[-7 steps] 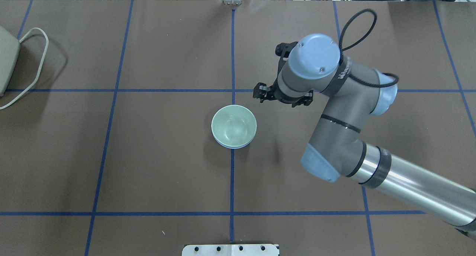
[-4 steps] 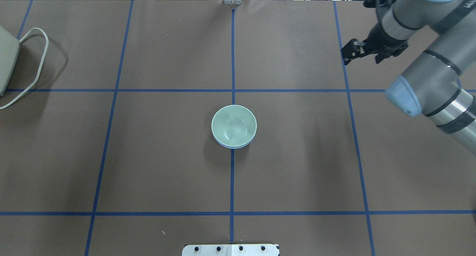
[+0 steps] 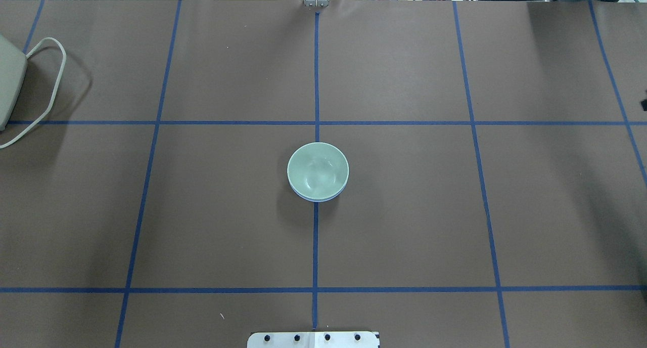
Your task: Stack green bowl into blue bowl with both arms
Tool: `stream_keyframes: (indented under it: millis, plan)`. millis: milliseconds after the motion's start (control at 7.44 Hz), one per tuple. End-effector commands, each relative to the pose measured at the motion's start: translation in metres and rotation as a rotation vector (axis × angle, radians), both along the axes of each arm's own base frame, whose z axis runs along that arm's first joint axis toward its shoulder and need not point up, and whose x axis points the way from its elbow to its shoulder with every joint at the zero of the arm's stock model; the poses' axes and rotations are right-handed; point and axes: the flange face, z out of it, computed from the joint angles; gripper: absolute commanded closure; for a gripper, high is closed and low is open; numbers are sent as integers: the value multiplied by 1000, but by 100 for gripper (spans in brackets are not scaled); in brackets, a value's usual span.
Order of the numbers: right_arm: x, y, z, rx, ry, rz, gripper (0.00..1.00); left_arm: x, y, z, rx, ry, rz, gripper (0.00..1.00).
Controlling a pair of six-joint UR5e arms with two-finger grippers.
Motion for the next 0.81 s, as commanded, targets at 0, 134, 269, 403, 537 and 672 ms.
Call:
stream_keyframes:
  millis: [0,134,269,403,537,672]
  plan:
    - [84,82,77,-53,29,39,0,0,2,1,1,-4,1,1]
    - [97,94,85,-73,37,68,0,1,2,1,0,-6,2,1]
    - [102,96,93,-70,102,52,0,1,2,2,-3,-5,2,1]
    - [104,94,93,-57,132,42,0,1,3,4,-6,-5,2,1]
    - [103,96,93,-58,123,41,0,1,3,4,-6,-5,2,1]
    - [102,95,92,-51,117,42,0,1,7,7,-14,-5,3,1]
